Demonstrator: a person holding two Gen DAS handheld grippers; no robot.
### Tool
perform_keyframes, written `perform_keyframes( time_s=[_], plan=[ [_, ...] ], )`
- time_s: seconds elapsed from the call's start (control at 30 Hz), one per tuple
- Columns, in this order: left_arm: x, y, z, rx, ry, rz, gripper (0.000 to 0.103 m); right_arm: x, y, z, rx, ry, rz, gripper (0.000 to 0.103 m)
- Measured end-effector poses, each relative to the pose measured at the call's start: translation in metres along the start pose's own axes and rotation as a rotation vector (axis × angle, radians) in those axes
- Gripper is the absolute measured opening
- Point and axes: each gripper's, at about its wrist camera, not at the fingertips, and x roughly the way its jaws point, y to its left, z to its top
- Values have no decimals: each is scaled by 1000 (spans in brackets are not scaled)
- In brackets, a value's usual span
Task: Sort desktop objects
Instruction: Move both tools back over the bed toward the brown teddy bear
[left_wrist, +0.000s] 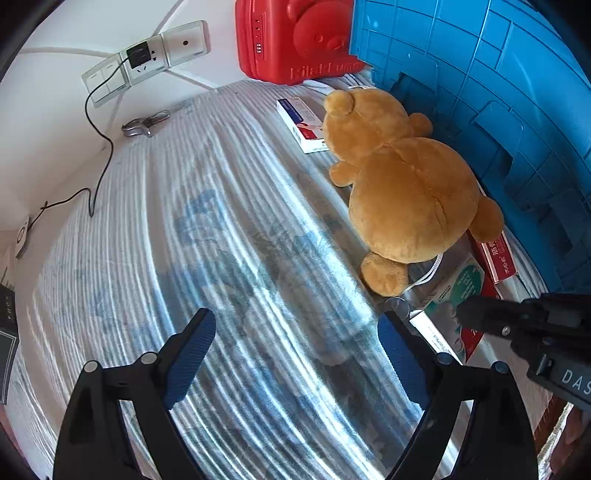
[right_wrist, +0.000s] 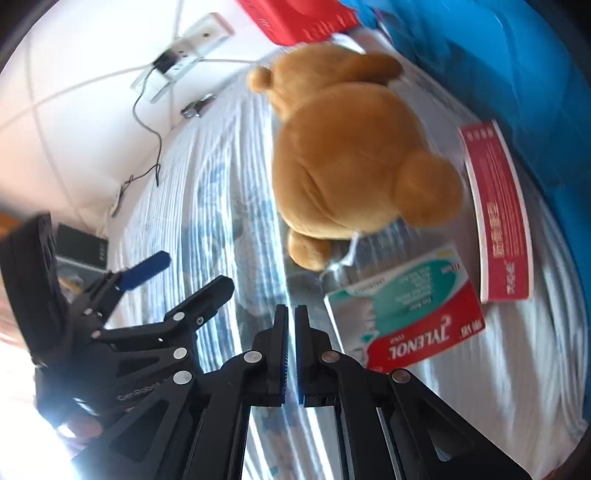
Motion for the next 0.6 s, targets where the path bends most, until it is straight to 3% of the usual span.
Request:
perform_keyframes(
  time_s=[0.07, 0.13, 0.2, 0.27, 0.43, 0.57, 0.6],
  plan=[
    [-6, -1, 0, -18, -5, -14, 90, -17, 8, -4, -45, -91, -109, 7],
    [-9, -11, 3, -18, -21, -39, 90, -39, 5, -8, -56, -175, -196, 18],
    [-10, -29, 8, 5, -42, -60, 90, -63, -4, -17, -49, -238, -237, 52],
    [-9, -55, 16, 44, -66, -81, 90, -75, -15, -29, -37, -257, -239, 72],
    [21, -115, 41, 156, -39, -74, 90, -83, -53, -64, 62, -253, -260, 74],
    [67, -120, 57, 150, 13, 139, 90, -83, -86, -75, 150, -203, -241, 74],
    [70, -109, 58, 118, 21, 101, 90, -85, -91, -76, 161, -197, -237, 74]
  ],
)
